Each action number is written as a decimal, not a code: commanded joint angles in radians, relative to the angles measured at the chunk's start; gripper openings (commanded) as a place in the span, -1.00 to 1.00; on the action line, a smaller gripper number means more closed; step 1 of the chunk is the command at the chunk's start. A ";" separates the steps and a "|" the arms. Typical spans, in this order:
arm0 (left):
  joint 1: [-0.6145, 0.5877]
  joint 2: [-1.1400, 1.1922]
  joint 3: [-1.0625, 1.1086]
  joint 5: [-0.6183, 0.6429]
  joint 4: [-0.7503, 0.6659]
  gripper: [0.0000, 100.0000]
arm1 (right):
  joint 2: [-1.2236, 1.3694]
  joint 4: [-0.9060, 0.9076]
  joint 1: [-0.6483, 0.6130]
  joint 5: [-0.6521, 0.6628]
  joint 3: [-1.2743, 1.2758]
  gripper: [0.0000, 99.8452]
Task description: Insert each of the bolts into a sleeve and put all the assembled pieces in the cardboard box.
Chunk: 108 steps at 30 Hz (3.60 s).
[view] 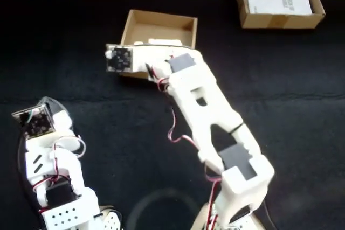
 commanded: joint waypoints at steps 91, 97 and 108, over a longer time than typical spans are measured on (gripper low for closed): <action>0.243 0.349 -0.044 -0.009 0.635 -0.98 | -1.438 0.245 0.332 -1.281 1.765 -0.97; 0.243 0.349 -0.044 -0.009 0.637 -0.98 | -1.438 0.245 0.328 -1.284 1.765 -0.97; 0.243 0.349 -0.054 -0.011 0.752 -0.98 | -1.438 0.245 0.317 -1.346 1.765 -0.99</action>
